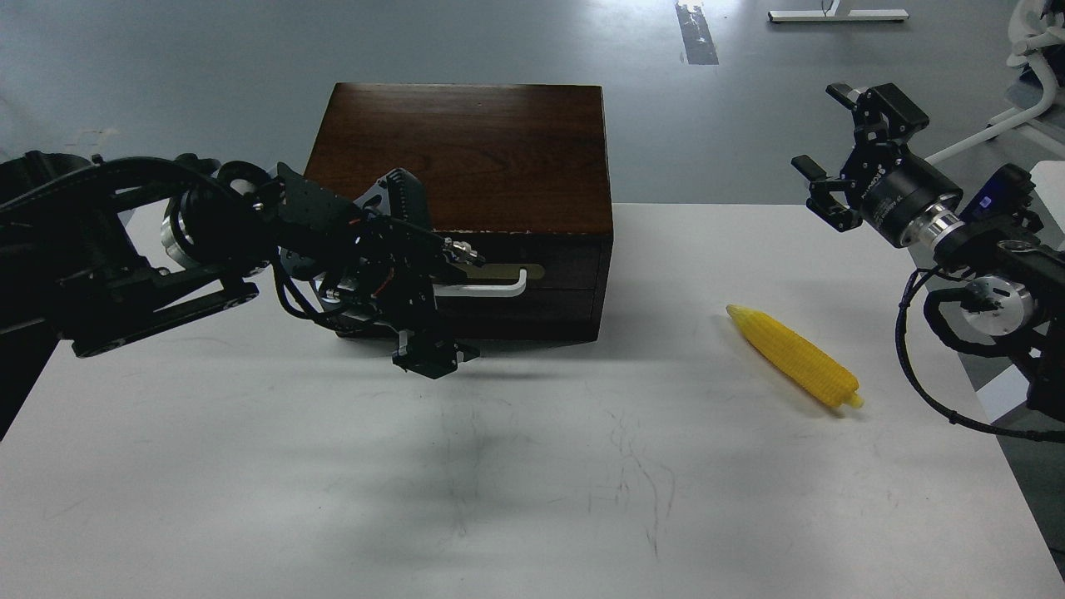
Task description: Put corn in drawer with both arms
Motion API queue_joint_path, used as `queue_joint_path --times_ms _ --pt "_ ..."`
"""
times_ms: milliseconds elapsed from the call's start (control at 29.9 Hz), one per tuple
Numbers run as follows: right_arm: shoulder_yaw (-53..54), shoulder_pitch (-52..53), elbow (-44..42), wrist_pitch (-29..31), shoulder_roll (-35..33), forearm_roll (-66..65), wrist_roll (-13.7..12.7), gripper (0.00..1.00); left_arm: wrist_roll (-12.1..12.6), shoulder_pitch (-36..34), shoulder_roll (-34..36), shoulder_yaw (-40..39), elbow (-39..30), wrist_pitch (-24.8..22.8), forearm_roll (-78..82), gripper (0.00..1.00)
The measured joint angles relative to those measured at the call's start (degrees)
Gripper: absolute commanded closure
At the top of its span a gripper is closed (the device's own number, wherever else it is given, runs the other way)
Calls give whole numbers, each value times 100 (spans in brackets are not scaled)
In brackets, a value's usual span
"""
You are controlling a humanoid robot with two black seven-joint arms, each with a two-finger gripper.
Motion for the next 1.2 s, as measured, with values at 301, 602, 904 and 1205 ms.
queue_joint_path --times_ms 301,602,904,1205 --pt "5 -7 0 0 0 0 0 0 0 -51 -7 -2 -1 0 0 1" --pt "5 -7 0 0 4 0 0 0 0 21 -1 32 19 0 0 1" --pt "5 -7 0 0 2 0 0 0 1 30 -27 38 21 0 -1 1" --pt "5 -7 0 0 8 0 0 0 1 0 -171 168 70 0 0 1"
